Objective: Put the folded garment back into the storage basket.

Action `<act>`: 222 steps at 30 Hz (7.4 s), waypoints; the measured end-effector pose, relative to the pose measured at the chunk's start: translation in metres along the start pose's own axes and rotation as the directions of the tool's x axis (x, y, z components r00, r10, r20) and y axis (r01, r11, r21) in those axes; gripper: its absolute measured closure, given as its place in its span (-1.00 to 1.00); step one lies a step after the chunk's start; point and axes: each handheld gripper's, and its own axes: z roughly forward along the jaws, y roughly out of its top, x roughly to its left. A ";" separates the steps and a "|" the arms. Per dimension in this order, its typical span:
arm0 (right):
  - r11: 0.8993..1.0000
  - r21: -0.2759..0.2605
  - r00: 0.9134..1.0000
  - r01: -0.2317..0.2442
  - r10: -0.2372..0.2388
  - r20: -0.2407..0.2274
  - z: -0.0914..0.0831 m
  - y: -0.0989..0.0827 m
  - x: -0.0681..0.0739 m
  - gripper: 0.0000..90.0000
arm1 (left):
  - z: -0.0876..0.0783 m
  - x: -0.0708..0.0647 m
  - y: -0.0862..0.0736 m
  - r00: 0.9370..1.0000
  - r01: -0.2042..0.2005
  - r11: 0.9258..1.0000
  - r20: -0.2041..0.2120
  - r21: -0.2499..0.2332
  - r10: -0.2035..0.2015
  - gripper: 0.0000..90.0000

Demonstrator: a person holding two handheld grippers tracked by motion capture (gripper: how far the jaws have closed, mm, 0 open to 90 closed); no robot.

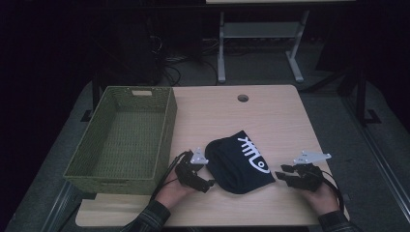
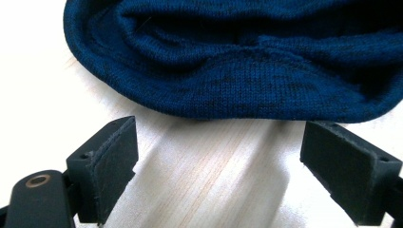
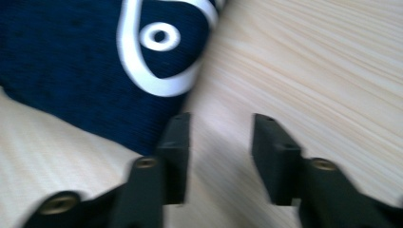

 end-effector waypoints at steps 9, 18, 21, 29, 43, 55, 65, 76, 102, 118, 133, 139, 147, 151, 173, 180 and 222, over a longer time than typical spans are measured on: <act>1.000 0.005 0.993 -0.029 0.028 0.111 0.004 -0.008 -0.010 -0.57 | -0.010 -0.001 0.018 1.000 -0.001 1.000 0.029 -0.024 0.002 -0.74; 0.999 -0.005 0.991 -0.035 0.036 0.125 0.007 -0.011 -0.014 -0.73 | -0.006 -0.003 0.043 0.998 -0.050 0.999 0.049 -0.004 0.050 -0.74; 0.999 -0.012 0.991 -0.037 0.038 0.126 0.007 -0.012 -0.015 -0.78 | -0.003 -0.004 0.049 0.996 -0.066 0.998 0.057 0.008 0.065 -0.74; 0.999 -0.009 0.991 -0.038 0.039 0.128 0.008 -0.011 -0.015 -0.79 | 0.016 -0.007 0.061 0.992 -0.098 0.990 0.091 0.096 0.090 -0.74; 0.999 -0.009 0.991 -0.038 0.039 0.128 0.008 -0.011 -0.015 -0.79 | 0.038 -0.011 0.051 0.989 -0.127 0.976 0.104 0.180 0.109 -0.75; 0.999 -0.010 0.991 -0.041 0.042 0.129 0.008 -0.011 -0.015 -0.80 | 0.034 -0.009 0.056 0.987 -0.153 0.962 0.082 0.226 0.138 -0.03; 0.999 -0.010 0.991 -0.040 0.041 0.129 0.008 -0.011 -0.015 -0.80 | 0.033 0.001 0.059 0.992 -0.111 0.968 0.086 0.225 0.094 0.53; 0.999 -0.011 0.991 -0.041 0.042 0.130 0.008 -0.011 -0.015 -0.80 | 0.019 0.003 0.067 0.992 -0.060 0.981 0.124 0.183 0.038 0.55; 0.999 -0.012 0.991 -0.042 0.043 0.130 0.008 -0.011 -0.015 -0.80 | -0.039 0.022 0.109 0.991 -0.012 0.996 0.134 0.086 0.000 0.56; 0.999 -0.012 0.991 -0.043 0.044 0.130 0.008 -0.011 -0.015 -0.80 | -0.091 0.050 0.118 0.996 0.024 0.999 0.083 0.040 -0.027 0.55; 0.999 -0.012 0.991 -0.043 0.044 0.130 0.008 -0.011 -0.015 -0.80 | -0.143 0.077 0.114 0.997 0.076 0.997 -0.015 -0.013 -0.076 0.55; 0.999 -0.012 0.991 -0.043 0.044 0.130 0.008 -0.011 -0.015 -0.80 | -0.165 0.089 0.103 0.991 0.115 0.993 -0.059 -0.039 -0.117 0.55; 0.999 -0.012 0.991 -0.043 0.044 0.130 0.008 -0.011 -0.015 -0.80 | -0.188 0.106 0.079 0.977 0.176 0.982 -0.112 -0.065 -0.182 0.55; 0.999 -0.012 0.991 -0.043 0.044 0.130 0.008 -0.011 -0.015 -0.80 | -0.193 0.112 0.069 0.970 0.195 0.978 -0.131 -0.069 -0.203 0.55; 0.999 -0.012 0.991 -0.043 0.044 0.130 0.008 -0.011 -0.015 -0.80 | -0.235 0.139 0.005 0.906 0.316 0.941 -0.255 -0.122 -0.337 0.55; 0.999 -0.010 0.991 -0.042 0.043 0.129 0.008 -0.011 -0.015 -0.80 | -0.245 0.147 -0.024 0.868 0.363 0.925 -0.322 -0.110 -0.379 0.55; 0.999 -0.009 0.991 -0.042 0.042 0.130 0.008 -0.011 -0.015 -0.80 | -0.162 0.187 -0.079 0.841 0.467 0.882 -0.344 0.070 -0.418 0.51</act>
